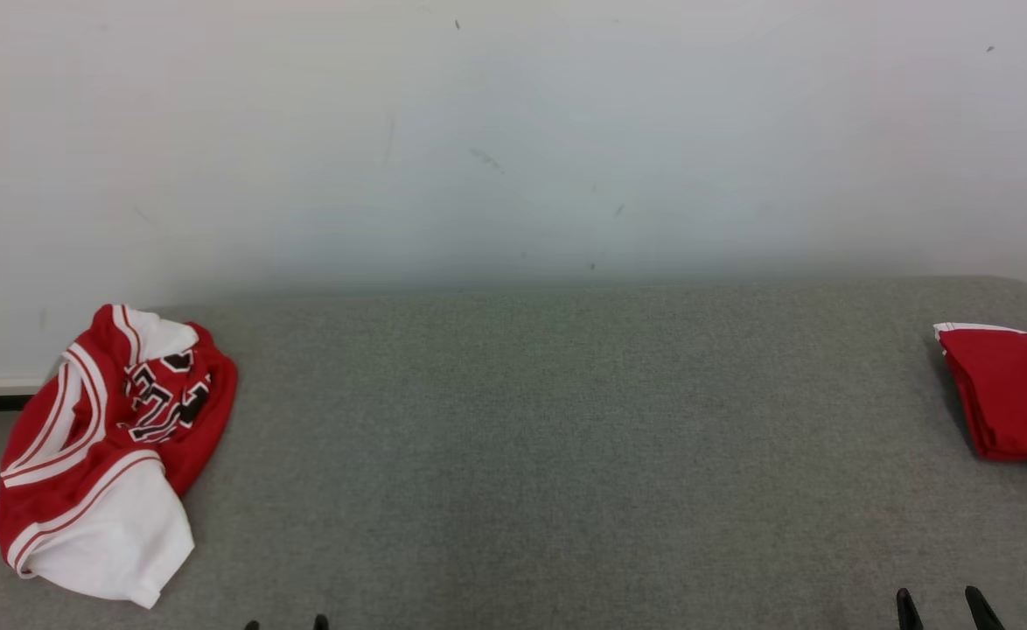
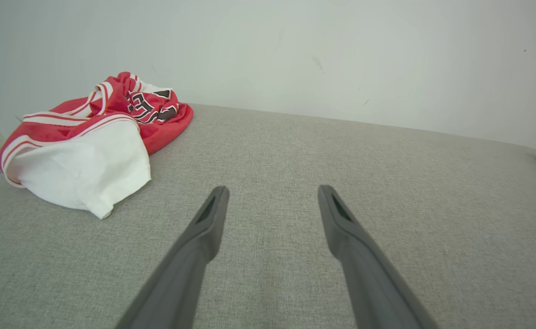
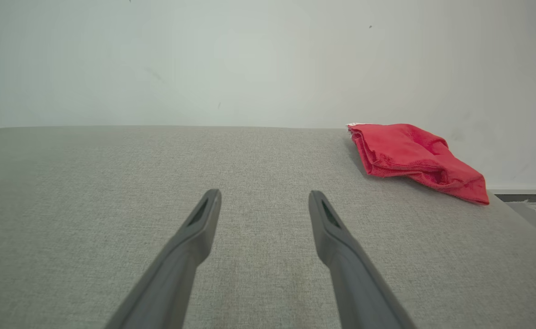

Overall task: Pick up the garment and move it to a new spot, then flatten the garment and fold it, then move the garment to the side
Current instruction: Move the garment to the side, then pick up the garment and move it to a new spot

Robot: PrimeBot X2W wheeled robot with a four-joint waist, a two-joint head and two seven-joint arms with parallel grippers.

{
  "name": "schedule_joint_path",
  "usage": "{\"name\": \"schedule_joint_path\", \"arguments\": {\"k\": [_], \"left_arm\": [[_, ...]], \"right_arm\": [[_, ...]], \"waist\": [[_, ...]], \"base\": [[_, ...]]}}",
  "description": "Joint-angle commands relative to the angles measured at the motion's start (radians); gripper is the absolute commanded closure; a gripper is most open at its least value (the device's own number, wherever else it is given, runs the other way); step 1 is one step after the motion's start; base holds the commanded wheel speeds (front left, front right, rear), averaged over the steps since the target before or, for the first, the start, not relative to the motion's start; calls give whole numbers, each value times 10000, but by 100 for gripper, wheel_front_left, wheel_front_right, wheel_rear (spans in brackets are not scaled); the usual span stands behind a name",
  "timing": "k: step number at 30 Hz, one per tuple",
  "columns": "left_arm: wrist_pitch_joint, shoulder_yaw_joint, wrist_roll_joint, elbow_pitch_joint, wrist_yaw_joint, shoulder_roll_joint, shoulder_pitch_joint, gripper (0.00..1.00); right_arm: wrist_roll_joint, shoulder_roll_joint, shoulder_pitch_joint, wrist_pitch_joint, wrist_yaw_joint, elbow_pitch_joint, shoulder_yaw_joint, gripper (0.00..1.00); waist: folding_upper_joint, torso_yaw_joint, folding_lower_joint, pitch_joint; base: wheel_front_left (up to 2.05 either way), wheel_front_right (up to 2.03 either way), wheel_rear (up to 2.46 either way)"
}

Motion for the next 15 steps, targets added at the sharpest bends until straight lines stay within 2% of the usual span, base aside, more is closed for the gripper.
{"name": "schedule_joint_path", "arguments": {"k": [1, 9, 15], "left_arm": [[-1, 42, -96, 17, -36, 34, 14, 0], [-1, -26, 21, 32, -68, 32, -159, 0], [-1, -77, 164, 45, -125, 35, -125, 0]], "right_arm": [[-81, 24, 77, -26, -21, -63, -23, 0], [-170, 88, 82, -27, -21, -171, -67, 0], [-101, 225, 262, -27, -21, -173, 155, 0]], "waist": [[-1, 13, 2, 23], [-1, 438, 2, 49], [-1, 1642, 2, -22]], "base": [[0, 0, 0], [0, 0, 0], [0, 0, 0]]}}
